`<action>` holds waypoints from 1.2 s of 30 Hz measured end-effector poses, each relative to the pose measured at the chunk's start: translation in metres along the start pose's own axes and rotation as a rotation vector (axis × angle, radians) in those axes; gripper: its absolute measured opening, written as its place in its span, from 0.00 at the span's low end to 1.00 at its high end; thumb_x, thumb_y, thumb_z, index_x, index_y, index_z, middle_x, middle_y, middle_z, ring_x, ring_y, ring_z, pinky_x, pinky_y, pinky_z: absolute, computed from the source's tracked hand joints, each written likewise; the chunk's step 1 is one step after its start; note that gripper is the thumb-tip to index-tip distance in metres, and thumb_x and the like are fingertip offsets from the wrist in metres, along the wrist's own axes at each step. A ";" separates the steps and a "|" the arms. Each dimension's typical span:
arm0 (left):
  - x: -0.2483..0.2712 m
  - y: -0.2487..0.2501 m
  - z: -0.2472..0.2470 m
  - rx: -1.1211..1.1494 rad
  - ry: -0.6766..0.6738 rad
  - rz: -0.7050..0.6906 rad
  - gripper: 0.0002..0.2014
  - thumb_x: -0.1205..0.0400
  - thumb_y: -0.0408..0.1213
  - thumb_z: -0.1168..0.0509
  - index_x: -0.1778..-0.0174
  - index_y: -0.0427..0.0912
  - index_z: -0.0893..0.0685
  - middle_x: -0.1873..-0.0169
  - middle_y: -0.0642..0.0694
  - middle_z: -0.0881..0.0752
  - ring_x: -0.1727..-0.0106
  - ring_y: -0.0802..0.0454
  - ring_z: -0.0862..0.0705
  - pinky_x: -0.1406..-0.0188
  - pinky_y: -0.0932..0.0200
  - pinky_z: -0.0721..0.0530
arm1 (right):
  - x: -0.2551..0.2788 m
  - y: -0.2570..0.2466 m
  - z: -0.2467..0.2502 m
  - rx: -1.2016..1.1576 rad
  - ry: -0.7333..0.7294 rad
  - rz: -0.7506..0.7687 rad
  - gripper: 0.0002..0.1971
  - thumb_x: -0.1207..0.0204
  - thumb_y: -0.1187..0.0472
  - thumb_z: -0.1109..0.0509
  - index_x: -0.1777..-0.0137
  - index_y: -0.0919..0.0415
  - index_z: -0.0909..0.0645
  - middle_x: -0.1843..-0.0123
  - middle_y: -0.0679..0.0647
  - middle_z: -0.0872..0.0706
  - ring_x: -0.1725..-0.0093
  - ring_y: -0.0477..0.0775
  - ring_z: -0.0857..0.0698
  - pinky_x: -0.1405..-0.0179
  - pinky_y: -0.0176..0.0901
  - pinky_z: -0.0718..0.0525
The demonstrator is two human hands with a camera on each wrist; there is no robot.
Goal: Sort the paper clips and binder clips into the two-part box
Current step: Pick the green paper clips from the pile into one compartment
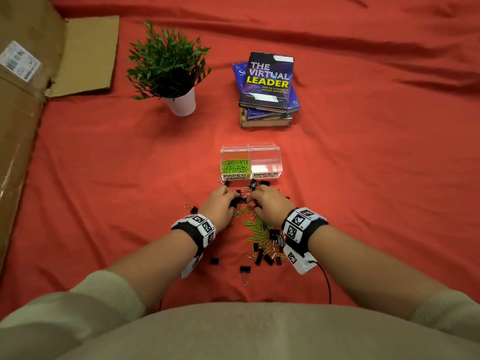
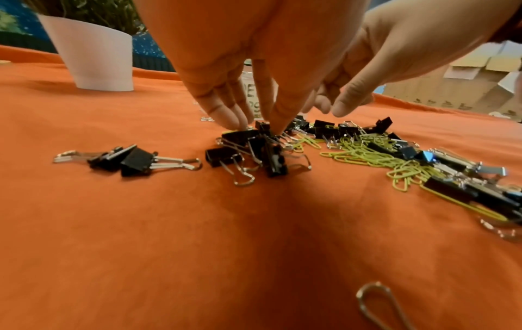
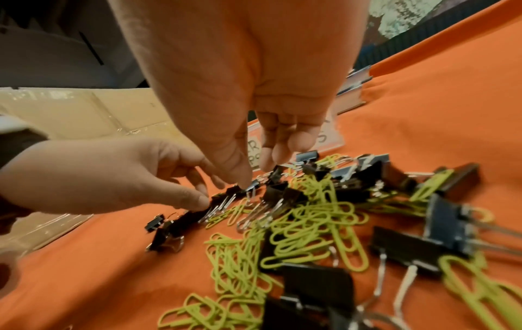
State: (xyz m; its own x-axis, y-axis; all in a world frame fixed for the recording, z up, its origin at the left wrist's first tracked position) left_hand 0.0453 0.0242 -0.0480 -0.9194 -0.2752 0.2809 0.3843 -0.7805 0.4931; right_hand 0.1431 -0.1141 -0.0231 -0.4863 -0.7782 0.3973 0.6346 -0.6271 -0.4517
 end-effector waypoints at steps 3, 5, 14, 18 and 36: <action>-0.001 -0.003 -0.001 -0.019 -0.017 0.009 0.23 0.23 0.31 0.34 0.30 0.45 0.23 0.41 0.45 0.24 0.36 0.45 0.24 0.34 0.50 0.23 | -0.005 -0.003 -0.006 0.053 -0.051 -0.033 0.14 0.26 0.64 0.34 0.41 0.58 0.21 0.42 0.56 0.24 0.39 0.58 0.22 0.44 0.53 0.17; -0.001 -0.010 0.003 0.014 0.003 0.035 0.22 0.23 0.32 0.34 0.31 0.45 0.22 0.42 0.45 0.23 0.36 0.45 0.24 0.33 0.50 0.24 | -0.005 0.002 -0.004 0.080 -0.062 -0.107 0.13 0.27 0.64 0.33 0.42 0.59 0.21 0.40 0.56 0.24 0.38 0.58 0.23 0.42 0.54 0.17; -0.007 -0.026 0.013 0.148 0.120 0.152 0.12 0.21 0.32 0.34 0.42 0.42 0.16 0.48 0.45 0.20 0.42 0.46 0.20 0.38 0.52 0.21 | -0.010 -0.015 -0.008 0.077 -0.035 -0.022 0.13 0.24 0.64 0.37 0.42 0.62 0.19 0.42 0.58 0.21 0.39 0.59 0.21 0.44 0.54 0.17; -0.016 -0.021 0.015 0.025 0.060 0.117 0.11 0.21 0.32 0.34 0.43 0.43 0.17 0.45 0.46 0.21 0.39 0.46 0.21 0.38 0.50 0.20 | -0.009 -0.023 -0.019 0.199 -0.038 -0.095 0.15 0.21 0.61 0.36 0.39 0.68 0.22 0.40 0.62 0.21 0.36 0.64 0.23 0.43 0.58 0.19; -0.015 -0.020 0.013 0.019 0.005 0.147 0.05 0.23 0.31 0.36 0.52 0.39 0.21 0.50 0.41 0.19 0.49 0.42 0.20 0.47 0.50 0.21 | -0.010 -0.025 -0.031 0.032 0.006 -0.188 0.16 0.25 0.65 0.34 0.38 0.67 0.23 0.38 0.63 0.18 0.39 0.63 0.19 0.42 0.51 0.17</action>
State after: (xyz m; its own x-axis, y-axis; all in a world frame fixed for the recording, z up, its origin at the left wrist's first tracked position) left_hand 0.0531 0.0512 -0.0511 -0.8536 -0.3883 0.3474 0.5162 -0.7209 0.4624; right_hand 0.1132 -0.0914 -0.0402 -0.6016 -0.6475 0.4677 0.5507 -0.7604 -0.3442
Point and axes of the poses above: each hand's wrist, its own x-axis away from the middle knuckle, its own z-axis out of the back of the hand, y = z × x, the point moved 2 cm from there along -x, towards the middle knuckle
